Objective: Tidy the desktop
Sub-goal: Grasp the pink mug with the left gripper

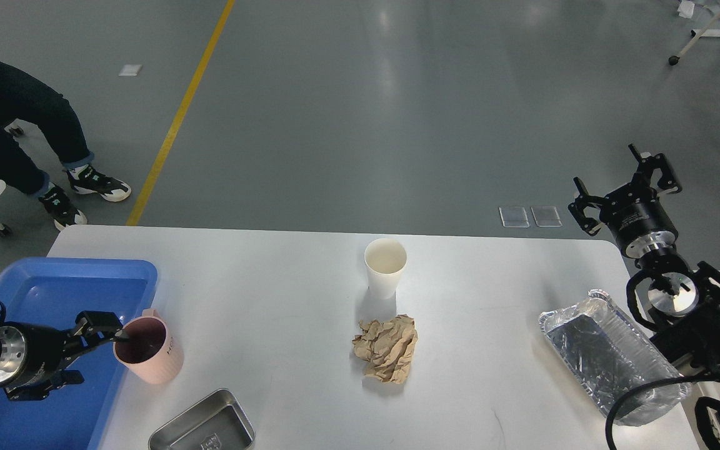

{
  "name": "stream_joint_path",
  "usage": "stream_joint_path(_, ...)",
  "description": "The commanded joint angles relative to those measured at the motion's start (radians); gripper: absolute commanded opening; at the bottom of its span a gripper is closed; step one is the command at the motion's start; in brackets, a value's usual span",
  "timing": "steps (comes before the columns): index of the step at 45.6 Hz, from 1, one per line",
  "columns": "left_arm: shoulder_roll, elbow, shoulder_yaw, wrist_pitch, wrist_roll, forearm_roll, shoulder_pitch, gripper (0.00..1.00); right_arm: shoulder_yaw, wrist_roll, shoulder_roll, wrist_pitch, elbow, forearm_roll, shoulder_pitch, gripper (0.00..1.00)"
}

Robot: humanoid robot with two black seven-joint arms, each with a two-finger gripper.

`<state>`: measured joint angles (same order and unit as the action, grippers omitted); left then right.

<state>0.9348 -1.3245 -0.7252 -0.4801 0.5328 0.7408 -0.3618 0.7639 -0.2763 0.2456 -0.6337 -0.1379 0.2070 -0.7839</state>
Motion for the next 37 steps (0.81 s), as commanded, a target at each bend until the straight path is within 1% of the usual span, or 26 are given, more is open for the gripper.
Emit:
stream_joint_path(1, -0.016, 0.011, 0.061, 0.000, 0.010, 0.002, -0.048, 0.93, 0.000, 0.000, 0.000, 0.000, 0.001, 0.000, 0.002, 1.00)
stream_joint_path(3, -0.027, 0.014, 0.075, 0.000, 0.013, 0.002, -0.062, 0.91, 0.000, 0.000, 0.001, 0.000, 0.003, 0.000, 0.002, 1.00)
stream_joint_path(5, -0.037, 0.016, 0.084, 0.000, 0.019, 0.002, -0.068, 0.83, 0.000, 0.000, 0.001, 0.000, 0.004, 0.000, 0.003, 1.00)
stream_joint_path(6, -0.040, 0.016, 0.085, 0.000, 0.025, 0.002, -0.069, 0.77, 0.000, 0.000, 0.001, 0.000, 0.006, 0.000, 0.003, 1.00)
stream_joint_path(9, -0.045, 0.019, 0.089, 0.000, 0.058, 0.003, -0.069, 0.55, 0.000, 0.000, 0.001, 0.000, 0.008, 0.000, 0.003, 1.00)
stream_joint_path(11, -0.050, 0.025, 0.092, 0.000, 0.082, 0.003, -0.069, 0.46, 0.000, 0.000, 0.001, 0.000, 0.009, 0.000, 0.005, 1.00)
stream_joint_path(13, -0.059, 0.033, 0.092, -0.003, 0.099, 0.003, -0.069, 0.41, 0.000, 0.000, 0.001, 0.000, 0.009, 0.000, 0.005, 1.00)
stream_joint_path(15, -0.067, 0.037, 0.092, -0.006, 0.105, 0.003, -0.071, 0.32, 0.000, 0.000, 0.001, 0.000, 0.009, 0.000, 0.005, 1.00)
stream_joint_path(18, -0.073, 0.037, 0.093, 0.000, 0.111, 0.005, -0.071, 0.15, 0.000, 0.000, 0.001, 0.000, 0.009, 0.000, 0.006, 1.00)
stream_joint_path(19, -0.074, 0.039, 0.093, 0.001, 0.113, 0.005, -0.071, 0.12, 0.000, 0.000, 0.001, 0.000, 0.009, 0.000, 0.006, 1.00)
stream_joint_path(24, -0.080, 0.044, 0.093, 0.011, 0.115, 0.014, -0.069, 0.00, 0.000, 0.000, 0.001, 0.000, 0.009, 0.000, 0.006, 1.00)
stream_joint_path(37, -0.080, 0.044, 0.093, 0.037, 0.115, 0.019, -0.088, 0.00, 0.000, 0.000, 0.000, 0.000, 0.006, 0.000, 0.006, 1.00)
